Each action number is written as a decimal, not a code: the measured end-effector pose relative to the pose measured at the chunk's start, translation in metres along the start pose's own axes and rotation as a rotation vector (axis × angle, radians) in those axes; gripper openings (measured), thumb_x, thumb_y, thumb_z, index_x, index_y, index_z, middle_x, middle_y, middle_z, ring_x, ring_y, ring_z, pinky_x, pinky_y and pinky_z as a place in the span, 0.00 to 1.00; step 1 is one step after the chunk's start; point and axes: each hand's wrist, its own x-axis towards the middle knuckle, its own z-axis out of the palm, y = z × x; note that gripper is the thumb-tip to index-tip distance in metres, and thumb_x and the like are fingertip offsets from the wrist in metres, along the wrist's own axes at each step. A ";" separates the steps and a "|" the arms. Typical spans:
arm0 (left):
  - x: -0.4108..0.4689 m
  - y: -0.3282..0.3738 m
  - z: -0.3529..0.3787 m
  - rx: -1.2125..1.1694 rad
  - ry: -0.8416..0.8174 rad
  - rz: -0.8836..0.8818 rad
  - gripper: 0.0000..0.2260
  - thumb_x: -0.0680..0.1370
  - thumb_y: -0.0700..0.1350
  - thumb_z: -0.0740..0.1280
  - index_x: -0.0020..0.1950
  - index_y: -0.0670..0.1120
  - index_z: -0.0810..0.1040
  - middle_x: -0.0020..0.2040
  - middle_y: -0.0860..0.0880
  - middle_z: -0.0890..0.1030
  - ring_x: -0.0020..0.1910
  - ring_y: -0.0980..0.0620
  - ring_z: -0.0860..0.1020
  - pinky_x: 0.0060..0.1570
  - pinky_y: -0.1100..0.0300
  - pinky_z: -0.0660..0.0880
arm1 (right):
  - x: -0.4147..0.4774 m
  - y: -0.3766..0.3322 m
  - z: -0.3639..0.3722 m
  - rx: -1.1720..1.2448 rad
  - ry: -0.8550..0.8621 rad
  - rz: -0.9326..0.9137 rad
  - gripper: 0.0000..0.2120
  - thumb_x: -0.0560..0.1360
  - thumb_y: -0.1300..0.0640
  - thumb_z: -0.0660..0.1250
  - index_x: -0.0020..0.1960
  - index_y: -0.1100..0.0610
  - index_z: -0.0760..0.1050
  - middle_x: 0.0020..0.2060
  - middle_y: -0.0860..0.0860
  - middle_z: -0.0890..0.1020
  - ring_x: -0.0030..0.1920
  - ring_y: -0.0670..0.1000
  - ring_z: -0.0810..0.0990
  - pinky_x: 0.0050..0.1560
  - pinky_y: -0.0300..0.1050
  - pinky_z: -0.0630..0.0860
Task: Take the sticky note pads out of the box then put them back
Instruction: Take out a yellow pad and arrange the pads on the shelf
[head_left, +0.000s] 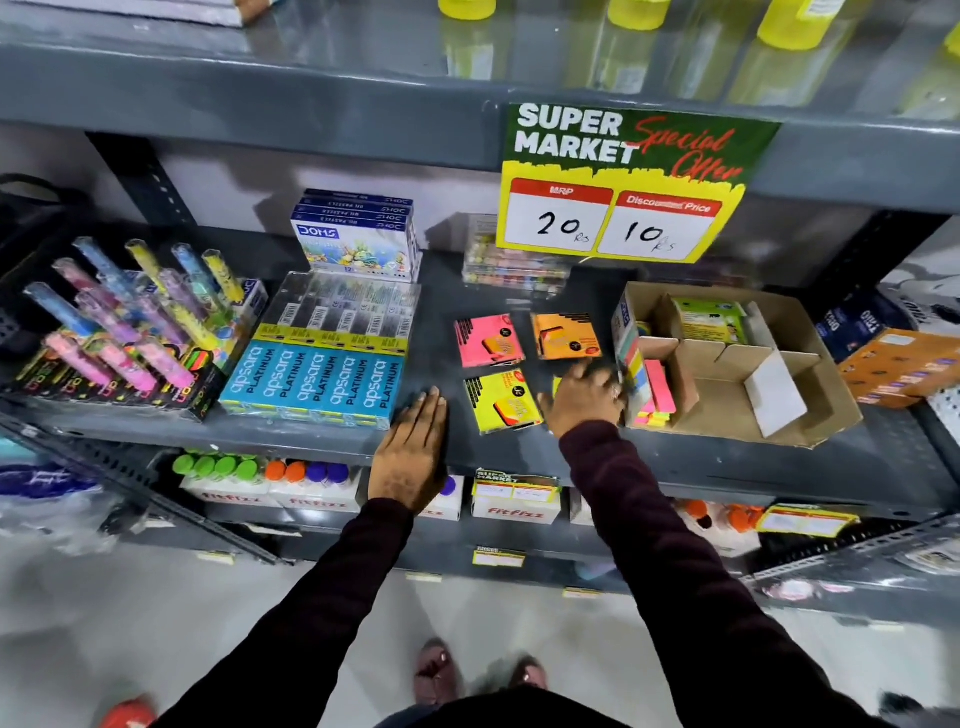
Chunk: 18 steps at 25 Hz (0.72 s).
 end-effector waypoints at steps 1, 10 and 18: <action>0.000 0.001 0.000 0.015 0.004 0.011 0.37 0.60 0.36 0.74 0.67 0.33 0.70 0.67 0.36 0.73 0.65 0.38 0.72 0.61 0.44 0.72 | -0.004 0.007 0.002 0.003 -0.031 0.018 0.38 0.77 0.44 0.62 0.77 0.63 0.51 0.73 0.67 0.60 0.72 0.68 0.61 0.71 0.62 0.65; -0.004 -0.005 -0.003 -0.020 0.002 -0.026 0.38 0.57 0.35 0.76 0.67 0.33 0.71 0.67 0.35 0.73 0.65 0.37 0.73 0.61 0.42 0.72 | -0.007 -0.016 -0.003 0.051 0.052 -0.105 0.38 0.76 0.46 0.66 0.76 0.63 0.53 0.71 0.66 0.63 0.70 0.68 0.64 0.66 0.61 0.70; -0.005 -0.006 -0.003 -0.063 -0.006 -0.015 0.37 0.57 0.34 0.74 0.65 0.32 0.72 0.66 0.34 0.74 0.63 0.37 0.75 0.61 0.44 0.73 | -0.023 -0.062 0.022 -0.027 -0.044 -0.342 0.39 0.76 0.46 0.66 0.77 0.61 0.51 0.75 0.66 0.57 0.73 0.67 0.61 0.69 0.60 0.66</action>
